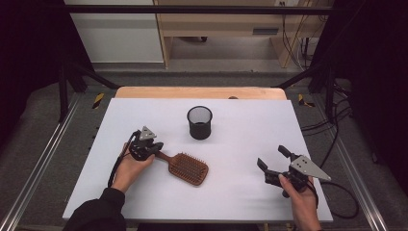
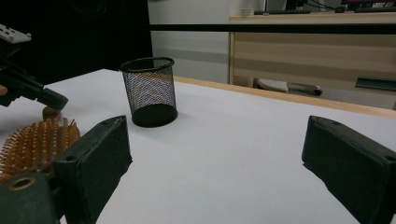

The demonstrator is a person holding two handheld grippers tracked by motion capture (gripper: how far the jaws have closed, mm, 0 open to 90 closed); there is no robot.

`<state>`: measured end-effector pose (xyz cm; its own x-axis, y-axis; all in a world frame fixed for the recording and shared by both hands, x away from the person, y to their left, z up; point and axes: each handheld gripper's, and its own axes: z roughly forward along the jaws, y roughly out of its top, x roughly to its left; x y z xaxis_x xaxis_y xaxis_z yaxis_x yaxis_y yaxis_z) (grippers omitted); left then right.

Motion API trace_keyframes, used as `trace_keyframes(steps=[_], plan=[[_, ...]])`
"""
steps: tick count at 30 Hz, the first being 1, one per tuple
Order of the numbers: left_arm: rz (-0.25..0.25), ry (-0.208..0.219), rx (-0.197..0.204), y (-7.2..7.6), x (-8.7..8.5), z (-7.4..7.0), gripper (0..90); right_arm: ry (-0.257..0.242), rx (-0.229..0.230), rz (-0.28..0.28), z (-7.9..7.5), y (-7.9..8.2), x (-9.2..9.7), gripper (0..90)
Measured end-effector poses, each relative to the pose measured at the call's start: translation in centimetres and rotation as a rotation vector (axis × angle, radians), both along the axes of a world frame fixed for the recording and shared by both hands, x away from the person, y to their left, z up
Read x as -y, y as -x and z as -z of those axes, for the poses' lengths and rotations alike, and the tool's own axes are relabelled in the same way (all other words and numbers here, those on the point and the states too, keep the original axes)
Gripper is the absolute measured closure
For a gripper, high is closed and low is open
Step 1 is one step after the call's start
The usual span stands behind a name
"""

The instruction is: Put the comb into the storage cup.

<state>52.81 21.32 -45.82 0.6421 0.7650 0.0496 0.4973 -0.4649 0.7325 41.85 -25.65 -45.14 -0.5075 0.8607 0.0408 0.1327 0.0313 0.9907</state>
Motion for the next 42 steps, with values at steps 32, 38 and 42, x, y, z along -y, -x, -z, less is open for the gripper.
trace_keyframes(steps=[32,38,42], plan=[[0.061,-0.084,-0.092,3.0,-0.7,0.9,90.0,-0.009,-0.003,-0.010,-0.1,0.0,0.0,7.8],[0.082,-0.083,-0.101,4.2,-0.4,0.5,90.0,-0.010,-0.002,-0.010,-0.1,0.0,0.0,7.8],[0.094,-0.091,-0.113,4.8,-0.3,0.5,90.0,-0.011,-0.002,-0.011,-0.1,0.1,0.0,7.8]])
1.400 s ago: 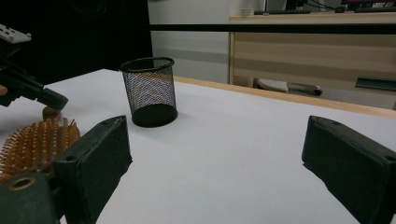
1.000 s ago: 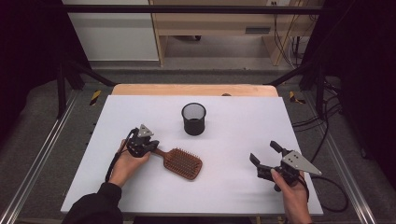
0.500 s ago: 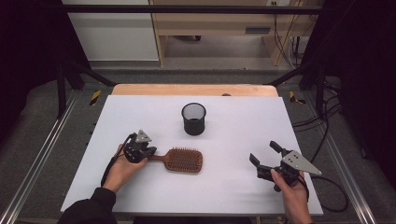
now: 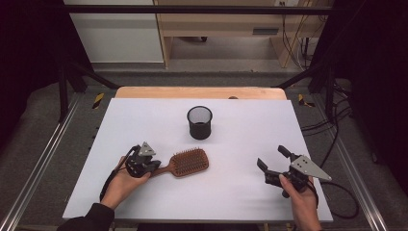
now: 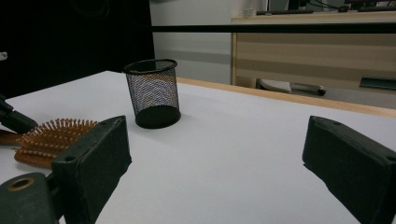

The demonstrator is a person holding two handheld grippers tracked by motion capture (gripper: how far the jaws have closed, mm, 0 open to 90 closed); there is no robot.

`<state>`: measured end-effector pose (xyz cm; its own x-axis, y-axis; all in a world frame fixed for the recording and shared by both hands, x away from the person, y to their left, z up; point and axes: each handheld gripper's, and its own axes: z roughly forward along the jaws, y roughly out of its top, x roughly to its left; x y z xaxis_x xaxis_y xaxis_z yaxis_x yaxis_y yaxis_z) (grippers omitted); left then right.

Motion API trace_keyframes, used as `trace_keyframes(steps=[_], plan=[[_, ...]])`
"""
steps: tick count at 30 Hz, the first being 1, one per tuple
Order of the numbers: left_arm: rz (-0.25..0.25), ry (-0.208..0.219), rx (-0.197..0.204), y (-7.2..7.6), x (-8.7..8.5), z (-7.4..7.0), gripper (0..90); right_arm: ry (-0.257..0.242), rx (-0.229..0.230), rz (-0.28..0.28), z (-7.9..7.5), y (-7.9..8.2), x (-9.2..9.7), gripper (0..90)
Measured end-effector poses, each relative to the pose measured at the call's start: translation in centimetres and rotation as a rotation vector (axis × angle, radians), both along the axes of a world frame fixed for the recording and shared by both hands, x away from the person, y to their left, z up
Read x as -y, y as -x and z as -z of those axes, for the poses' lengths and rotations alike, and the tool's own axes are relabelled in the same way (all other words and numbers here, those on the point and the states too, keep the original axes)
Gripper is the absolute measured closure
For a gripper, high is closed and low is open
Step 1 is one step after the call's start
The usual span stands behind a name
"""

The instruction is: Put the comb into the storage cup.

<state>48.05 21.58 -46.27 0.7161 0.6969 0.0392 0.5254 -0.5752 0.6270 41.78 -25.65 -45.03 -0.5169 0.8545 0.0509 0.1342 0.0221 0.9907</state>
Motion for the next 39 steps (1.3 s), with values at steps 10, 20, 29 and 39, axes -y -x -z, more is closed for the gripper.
trace_keyframes(steps=[10,20,29,39], plan=[[0.026,-0.019,-0.026,1.5,0.5,0.0,90.0,-0.002,-0.002,-0.001,0.0,0.0,0.1,7.5],[0.048,-0.031,-0.047,2.1,1.4,0.0,90.0,-0.002,-0.003,-0.003,0.0,0.0,0.0,7.4],[0.065,-0.032,-0.065,2.5,1.9,-0.1,90.0,-0.002,-0.005,-0.005,0.0,0.0,0.0,7.4],[0.069,-0.032,-0.073,2.5,2.0,-0.1,90.0,-0.001,-0.004,-0.005,0.0,0.0,0.0,7.4]])
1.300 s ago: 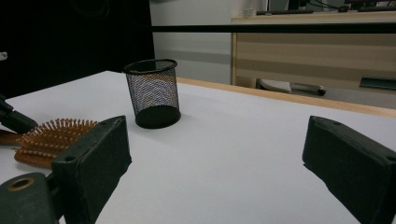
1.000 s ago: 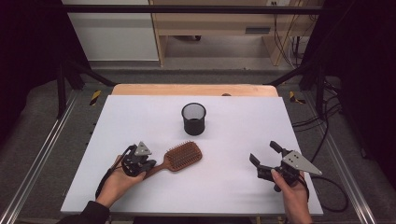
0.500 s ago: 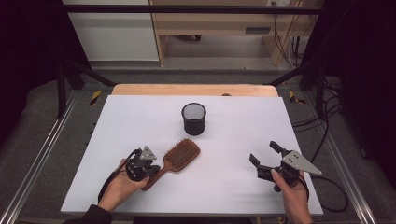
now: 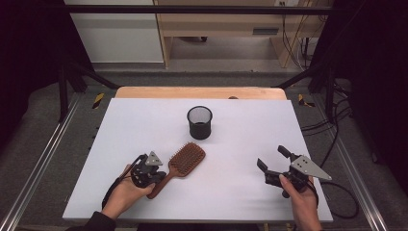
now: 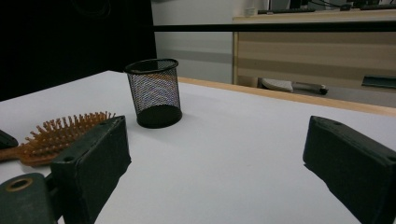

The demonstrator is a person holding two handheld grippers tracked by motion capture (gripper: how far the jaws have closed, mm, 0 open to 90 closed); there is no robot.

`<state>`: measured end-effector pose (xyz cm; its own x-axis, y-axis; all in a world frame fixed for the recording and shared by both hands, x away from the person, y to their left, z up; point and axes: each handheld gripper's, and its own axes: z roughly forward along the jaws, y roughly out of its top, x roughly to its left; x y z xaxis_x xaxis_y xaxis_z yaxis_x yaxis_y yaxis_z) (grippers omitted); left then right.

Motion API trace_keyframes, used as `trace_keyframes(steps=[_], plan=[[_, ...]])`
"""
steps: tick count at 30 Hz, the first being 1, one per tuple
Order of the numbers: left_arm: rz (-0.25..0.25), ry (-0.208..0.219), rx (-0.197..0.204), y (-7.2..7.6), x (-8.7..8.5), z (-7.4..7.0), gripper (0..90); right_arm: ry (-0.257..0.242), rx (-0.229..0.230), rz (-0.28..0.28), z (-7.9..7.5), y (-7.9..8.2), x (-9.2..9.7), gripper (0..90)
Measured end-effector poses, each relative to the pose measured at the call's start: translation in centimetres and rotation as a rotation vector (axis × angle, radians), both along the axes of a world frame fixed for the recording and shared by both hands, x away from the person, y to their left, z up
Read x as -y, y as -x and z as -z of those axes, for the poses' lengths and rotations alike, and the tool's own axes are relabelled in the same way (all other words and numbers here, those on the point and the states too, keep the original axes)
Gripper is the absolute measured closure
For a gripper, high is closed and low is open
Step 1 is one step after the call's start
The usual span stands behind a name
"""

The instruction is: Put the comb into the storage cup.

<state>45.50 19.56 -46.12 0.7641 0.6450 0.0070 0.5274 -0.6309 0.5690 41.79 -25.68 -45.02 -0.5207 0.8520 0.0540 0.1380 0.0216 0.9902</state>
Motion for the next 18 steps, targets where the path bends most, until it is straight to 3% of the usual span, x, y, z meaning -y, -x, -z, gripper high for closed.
trace_keyframes(steps=[11,18], plan=[[-0.035,0.029,0.029,0.0,0.1,-1.0,90.0,0.000,0.000,-0.002,0.0,0.0,0.0,7.3],[-0.031,0.016,0.026,0.3,0.6,-1.7,90.0,0.002,0.002,-0.006,0.0,0.0,-0.1,7.2]])
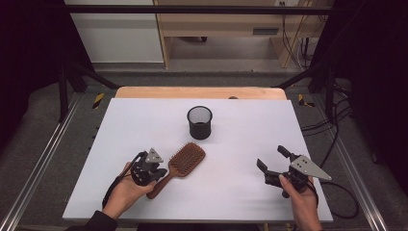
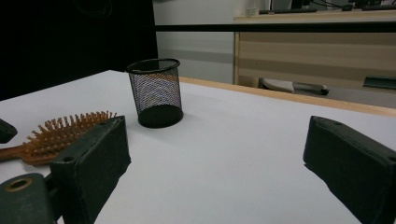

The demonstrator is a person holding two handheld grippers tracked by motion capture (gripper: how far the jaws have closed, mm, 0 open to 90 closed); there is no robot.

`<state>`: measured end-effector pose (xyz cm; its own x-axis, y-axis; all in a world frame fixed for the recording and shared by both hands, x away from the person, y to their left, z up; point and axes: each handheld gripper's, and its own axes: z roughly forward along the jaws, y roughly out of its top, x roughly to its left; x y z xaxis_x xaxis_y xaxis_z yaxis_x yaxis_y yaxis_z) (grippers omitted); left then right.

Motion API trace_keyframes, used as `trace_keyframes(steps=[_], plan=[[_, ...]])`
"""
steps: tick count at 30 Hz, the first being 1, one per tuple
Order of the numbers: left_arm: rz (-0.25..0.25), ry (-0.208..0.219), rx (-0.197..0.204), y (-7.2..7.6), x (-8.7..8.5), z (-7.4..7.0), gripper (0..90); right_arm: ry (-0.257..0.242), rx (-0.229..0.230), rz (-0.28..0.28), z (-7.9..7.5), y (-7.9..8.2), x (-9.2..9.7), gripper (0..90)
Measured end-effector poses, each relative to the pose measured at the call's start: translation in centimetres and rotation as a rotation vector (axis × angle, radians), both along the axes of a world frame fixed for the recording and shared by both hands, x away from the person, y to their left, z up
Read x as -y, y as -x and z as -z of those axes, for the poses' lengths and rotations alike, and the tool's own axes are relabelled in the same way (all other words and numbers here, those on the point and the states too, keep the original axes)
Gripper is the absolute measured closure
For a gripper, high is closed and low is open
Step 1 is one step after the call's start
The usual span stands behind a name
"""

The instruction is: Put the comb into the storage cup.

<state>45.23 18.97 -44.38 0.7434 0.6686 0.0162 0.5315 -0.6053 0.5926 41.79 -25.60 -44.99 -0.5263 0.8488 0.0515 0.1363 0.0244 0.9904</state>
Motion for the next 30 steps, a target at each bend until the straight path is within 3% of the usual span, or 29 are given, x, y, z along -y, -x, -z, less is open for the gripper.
trace_keyframes(steps=[7,14,20,21,23,30], plan=[[-0.013,-0.002,-0.013,0.5,0.5,-1.2,84.9,0.009,-0.004,-0.012,-0.1,0.0,-0.1,7.1],[-0.046,-0.024,-0.027,0.9,1.5,-1.5,45.4,0.027,-0.013,-0.029,0.0,0.1,-0.5,6.8],[-0.063,-0.054,-0.032,1.0,2.1,-1.1,22.8,0.032,-0.016,-0.033,-0.1,0.2,-0.6,6.5],[-0.070,-0.055,-0.034,1.0,2.2,-1.1,22.8,0.032,-0.018,-0.033,-0.1,0.2,-0.6,6.5],[-0.079,-0.061,-0.055,0.8,2.2,-0.9,11.8,0.031,-0.020,-0.033,0.0,0.1,-0.6,6.4],[-0.073,-0.092,-0.078,0.5,2.5,-0.3,7.6,0.033,-0.025,-0.035,0.0,0.1,-0.6,6.3]])
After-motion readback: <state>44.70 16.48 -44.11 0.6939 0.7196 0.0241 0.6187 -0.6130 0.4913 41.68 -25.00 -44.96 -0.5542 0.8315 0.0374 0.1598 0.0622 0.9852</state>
